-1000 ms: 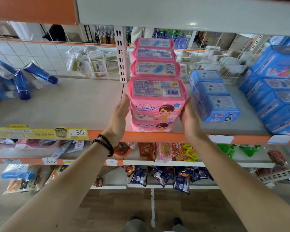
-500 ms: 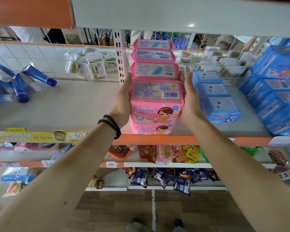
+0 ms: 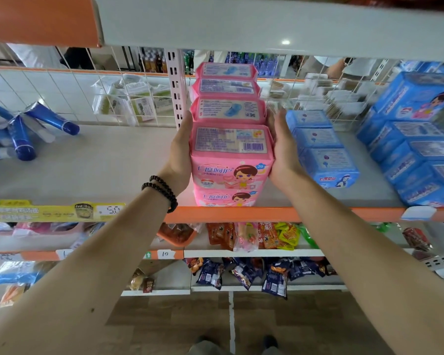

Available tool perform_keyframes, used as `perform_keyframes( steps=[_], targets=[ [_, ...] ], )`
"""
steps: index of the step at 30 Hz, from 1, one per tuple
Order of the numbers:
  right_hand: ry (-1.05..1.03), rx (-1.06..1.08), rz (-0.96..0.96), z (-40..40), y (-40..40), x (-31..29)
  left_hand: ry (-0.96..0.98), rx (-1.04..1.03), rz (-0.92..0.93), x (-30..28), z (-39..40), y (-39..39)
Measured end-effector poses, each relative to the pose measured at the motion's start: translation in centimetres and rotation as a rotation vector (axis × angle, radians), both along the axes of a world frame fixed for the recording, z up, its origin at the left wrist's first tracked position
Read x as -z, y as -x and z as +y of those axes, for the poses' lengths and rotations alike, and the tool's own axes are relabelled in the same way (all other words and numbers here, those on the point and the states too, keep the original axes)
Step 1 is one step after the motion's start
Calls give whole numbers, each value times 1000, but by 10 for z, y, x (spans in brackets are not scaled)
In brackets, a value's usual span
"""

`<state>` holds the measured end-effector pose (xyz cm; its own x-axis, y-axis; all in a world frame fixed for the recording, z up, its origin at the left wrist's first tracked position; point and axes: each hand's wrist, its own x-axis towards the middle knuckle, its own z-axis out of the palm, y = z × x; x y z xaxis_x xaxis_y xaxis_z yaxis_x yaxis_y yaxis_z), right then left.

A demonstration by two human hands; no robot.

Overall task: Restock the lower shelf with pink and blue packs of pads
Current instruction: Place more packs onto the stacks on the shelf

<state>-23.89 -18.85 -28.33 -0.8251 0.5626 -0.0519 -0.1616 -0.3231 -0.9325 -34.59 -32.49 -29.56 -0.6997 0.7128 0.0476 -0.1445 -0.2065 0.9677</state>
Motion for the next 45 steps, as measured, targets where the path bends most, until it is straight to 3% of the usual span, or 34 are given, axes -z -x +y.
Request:
perform_keyframes(
  steps=[6, 9, 15, 22, 24, 27, 29, 32, 45],
  targets=[
    [-135, 3, -26, 5, -7, 3, 69, -37, 109, -3, -12, 0],
    [-230, 74, -136, 13, -12, 7, 108, -75, 160, 0, -20, 2],
    [-240, 66, -121, 24, -30, 16, 119, -116, 188, 5, -25, 2],
    [-686, 29, -312, 6, -66, -8, 120, -190, 305, 3, -33, -10],
    [-840, 31, -313, 5, -79, -9, 229, -304, 401, -1, -43, -22],
    [-1014, 23, -312, 5, -104, -16, 402, -454, 760, -16, -56, -57],
    [-1140, 13, -287, 9, -122, -20, 435, -491, 1013, -30, -54, -88],
    [-1235, 3, -234, 26, -152, -31, 462, -496, 1229, -41, -38, -127],
    [-1451, 96, -18, 126, -332, -98, 445, -495, 1492, -100, 71, -320]
  ],
)
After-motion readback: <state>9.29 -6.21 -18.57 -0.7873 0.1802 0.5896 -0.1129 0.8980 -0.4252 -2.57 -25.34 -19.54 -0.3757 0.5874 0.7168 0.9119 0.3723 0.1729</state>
